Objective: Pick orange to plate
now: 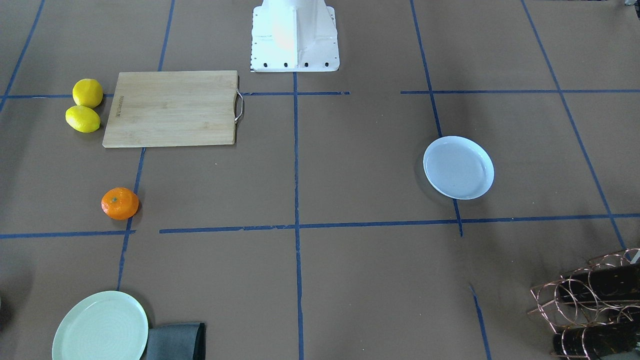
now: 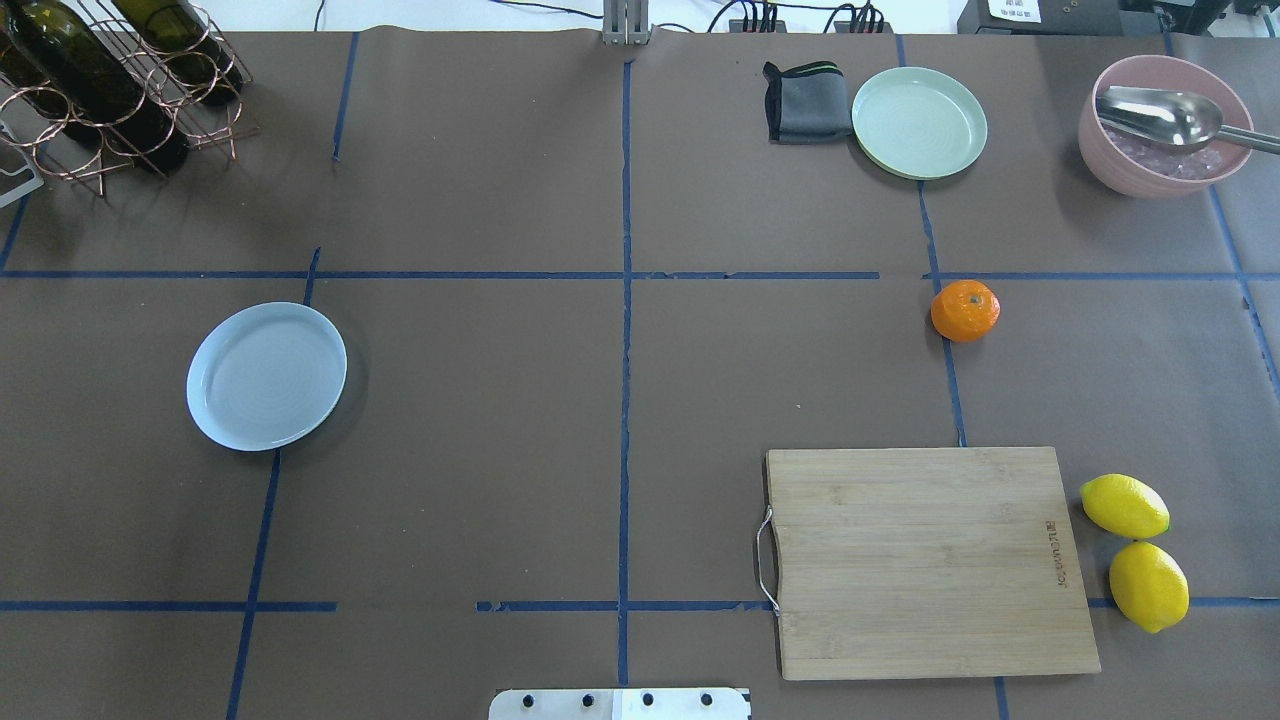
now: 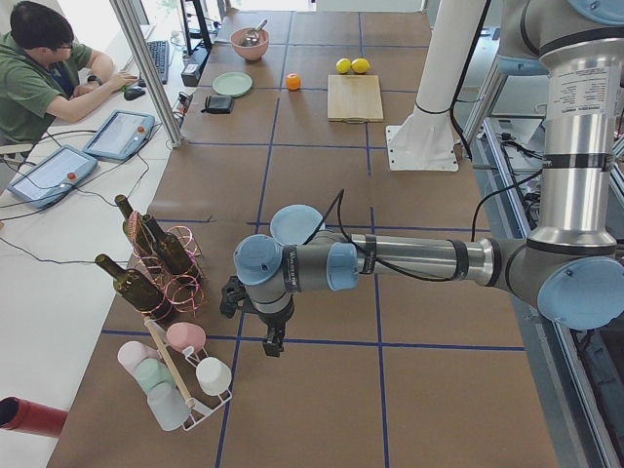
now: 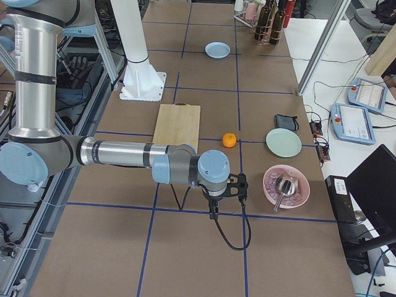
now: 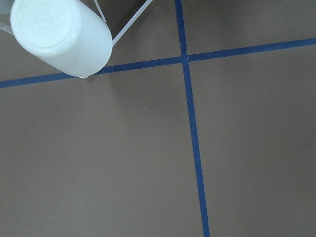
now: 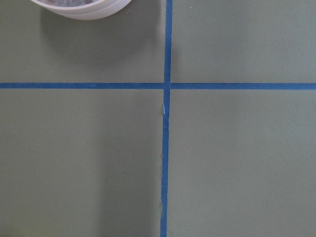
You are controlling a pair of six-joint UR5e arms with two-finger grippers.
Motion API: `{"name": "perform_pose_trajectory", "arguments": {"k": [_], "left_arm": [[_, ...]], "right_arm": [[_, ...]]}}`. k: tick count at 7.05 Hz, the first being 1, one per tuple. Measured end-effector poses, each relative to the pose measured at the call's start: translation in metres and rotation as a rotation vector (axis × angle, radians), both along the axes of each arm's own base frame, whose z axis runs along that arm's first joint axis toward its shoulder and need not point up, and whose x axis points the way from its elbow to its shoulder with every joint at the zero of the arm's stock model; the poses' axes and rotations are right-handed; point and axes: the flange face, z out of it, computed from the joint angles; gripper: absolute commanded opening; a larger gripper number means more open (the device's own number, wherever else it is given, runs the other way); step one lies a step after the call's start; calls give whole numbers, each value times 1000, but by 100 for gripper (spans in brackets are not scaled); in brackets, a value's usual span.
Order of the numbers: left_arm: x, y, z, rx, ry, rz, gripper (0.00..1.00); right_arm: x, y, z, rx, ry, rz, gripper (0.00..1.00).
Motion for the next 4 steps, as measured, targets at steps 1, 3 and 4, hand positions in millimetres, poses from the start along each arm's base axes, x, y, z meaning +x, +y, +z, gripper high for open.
{"name": "perform_pose_trajectory", "arguments": {"k": [1, 3, 4], "left_arm": [[0, -2, -3, 7, -1, 0, 100], [2, -20, -28, 66, -4, 6, 100], [4, -33, -46, 103, -2, 9, 100]], "right_arm": [[0, 0, 0, 0, 0, 0, 100], [0, -3, -4, 7, -1, 0, 100], [-1, -6, -8, 17, -3, 0, 100]]}}
